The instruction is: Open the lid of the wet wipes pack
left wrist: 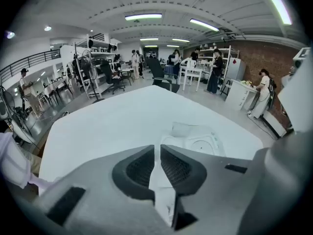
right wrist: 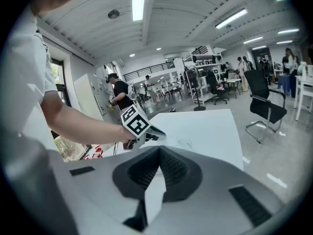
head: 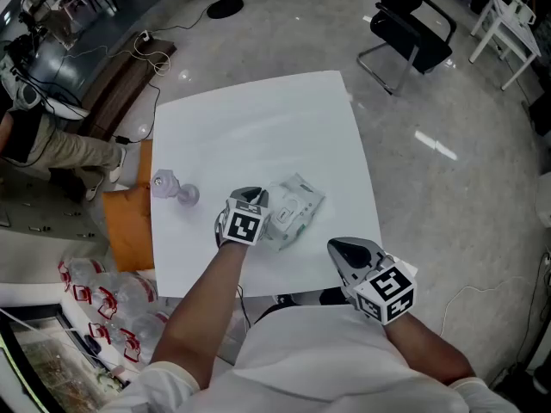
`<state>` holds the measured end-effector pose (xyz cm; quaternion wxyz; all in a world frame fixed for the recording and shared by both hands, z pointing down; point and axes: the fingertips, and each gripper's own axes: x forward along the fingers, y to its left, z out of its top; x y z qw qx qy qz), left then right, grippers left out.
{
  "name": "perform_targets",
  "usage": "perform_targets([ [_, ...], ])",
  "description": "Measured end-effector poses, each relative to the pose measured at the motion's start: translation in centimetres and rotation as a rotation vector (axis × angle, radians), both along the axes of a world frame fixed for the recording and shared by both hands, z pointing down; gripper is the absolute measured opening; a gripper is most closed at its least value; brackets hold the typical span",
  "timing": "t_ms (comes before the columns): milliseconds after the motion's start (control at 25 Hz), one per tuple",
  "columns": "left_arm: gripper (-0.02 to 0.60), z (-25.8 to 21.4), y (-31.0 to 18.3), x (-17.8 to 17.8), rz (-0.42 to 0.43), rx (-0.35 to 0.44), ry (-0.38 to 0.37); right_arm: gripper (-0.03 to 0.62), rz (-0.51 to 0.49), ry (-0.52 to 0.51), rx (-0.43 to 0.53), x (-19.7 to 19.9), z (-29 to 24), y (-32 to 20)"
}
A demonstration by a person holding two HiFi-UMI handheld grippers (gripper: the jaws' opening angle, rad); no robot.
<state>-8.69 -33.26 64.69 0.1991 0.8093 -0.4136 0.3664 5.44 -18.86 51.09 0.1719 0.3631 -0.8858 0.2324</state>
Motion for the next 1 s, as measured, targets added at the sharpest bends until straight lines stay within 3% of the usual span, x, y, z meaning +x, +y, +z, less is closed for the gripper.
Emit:
perform_targets([
  [480,0.04,4.7,-1.1,-0.8,0.039,-0.093,-0.035,0.006,0.037,0.035,-0.035,0.8,0.7,-0.7],
  [640,0.006,5.2,-1.4,-0.9,0.036,-0.095,-0.043,0.006,0.036,0.045,-0.035,0.8,0.8,-0.8],
  [1000,0.009,4.7,-1.0,-0.7,0.043,-0.087,-0.023,0.006,0.041,0.057,-0.021,0.6,0.3,-0.2],
])
